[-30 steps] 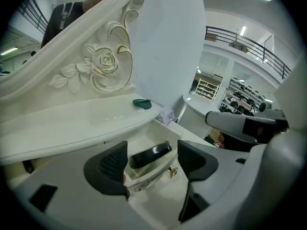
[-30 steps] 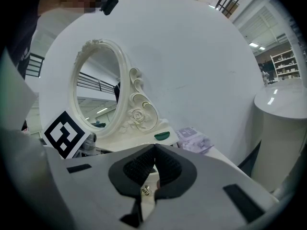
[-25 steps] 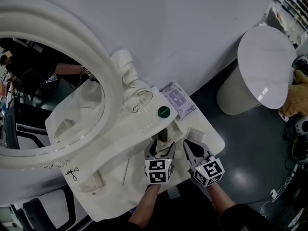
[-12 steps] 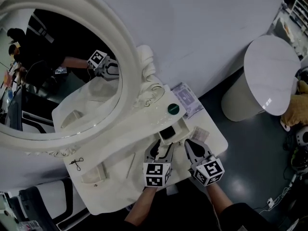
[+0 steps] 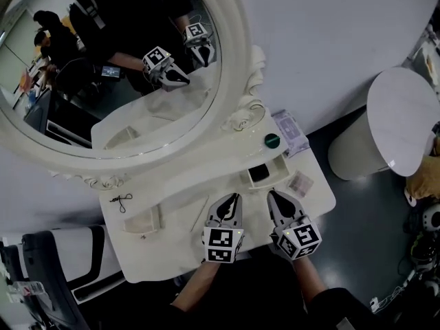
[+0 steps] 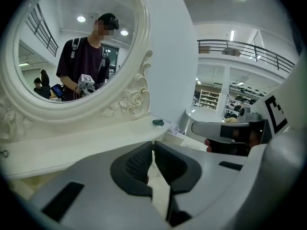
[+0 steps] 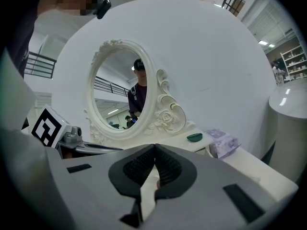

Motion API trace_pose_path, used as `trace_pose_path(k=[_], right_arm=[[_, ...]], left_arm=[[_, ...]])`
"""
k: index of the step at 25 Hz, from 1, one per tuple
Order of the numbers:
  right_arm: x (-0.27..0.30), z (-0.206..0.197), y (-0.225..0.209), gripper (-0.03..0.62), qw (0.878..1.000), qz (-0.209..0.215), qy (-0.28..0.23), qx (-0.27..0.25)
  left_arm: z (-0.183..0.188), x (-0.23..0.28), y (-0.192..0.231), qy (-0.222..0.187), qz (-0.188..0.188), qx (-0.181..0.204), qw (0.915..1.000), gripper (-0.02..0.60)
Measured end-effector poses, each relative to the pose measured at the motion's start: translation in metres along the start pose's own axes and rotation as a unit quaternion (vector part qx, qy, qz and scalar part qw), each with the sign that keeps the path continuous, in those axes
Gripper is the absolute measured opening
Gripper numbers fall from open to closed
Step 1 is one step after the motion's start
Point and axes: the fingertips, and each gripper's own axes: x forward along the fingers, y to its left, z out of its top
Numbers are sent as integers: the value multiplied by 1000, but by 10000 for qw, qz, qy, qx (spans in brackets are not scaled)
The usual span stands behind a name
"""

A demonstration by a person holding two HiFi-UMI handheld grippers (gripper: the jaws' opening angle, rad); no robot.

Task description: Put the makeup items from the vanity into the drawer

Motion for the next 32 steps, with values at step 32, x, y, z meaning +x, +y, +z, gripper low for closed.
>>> trace_pose_path(k=[32], right_arm=[[58,-60,94,23,9887,1216,867,-101]], left_arm=[[-109,-77,110,901,1093,-115,9898,17]])
